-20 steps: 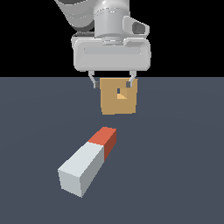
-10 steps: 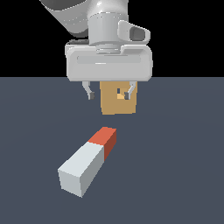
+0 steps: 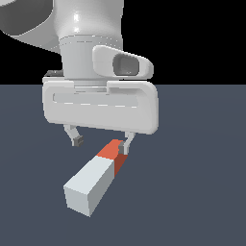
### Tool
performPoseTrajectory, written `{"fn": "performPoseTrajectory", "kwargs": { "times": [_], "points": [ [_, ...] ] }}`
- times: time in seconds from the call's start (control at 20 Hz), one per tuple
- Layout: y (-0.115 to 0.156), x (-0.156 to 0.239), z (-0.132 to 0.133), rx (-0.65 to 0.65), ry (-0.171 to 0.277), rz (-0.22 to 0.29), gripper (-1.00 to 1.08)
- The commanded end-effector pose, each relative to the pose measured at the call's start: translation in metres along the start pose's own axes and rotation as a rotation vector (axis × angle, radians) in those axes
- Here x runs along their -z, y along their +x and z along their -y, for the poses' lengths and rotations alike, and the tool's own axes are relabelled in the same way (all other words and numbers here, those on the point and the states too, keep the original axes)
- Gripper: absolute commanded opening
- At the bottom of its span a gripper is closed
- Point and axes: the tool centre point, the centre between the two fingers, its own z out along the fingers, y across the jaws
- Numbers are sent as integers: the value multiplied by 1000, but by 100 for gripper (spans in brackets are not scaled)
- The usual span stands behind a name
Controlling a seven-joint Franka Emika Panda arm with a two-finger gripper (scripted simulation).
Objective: Insert the peg into the horizontal hole in a box.
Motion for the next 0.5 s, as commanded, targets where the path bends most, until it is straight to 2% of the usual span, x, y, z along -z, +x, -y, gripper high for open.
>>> {"fn": "performPoseTrajectory", "kwargs": {
  "times": [0.0,0.2,0.45],
  "points": [
    [-14,-9,4,-41,0,0,100],
    [-25,-17,7,-72,1,-2,100],
    [-25,-18,7,-71,2,-1,100]
  ]
}}
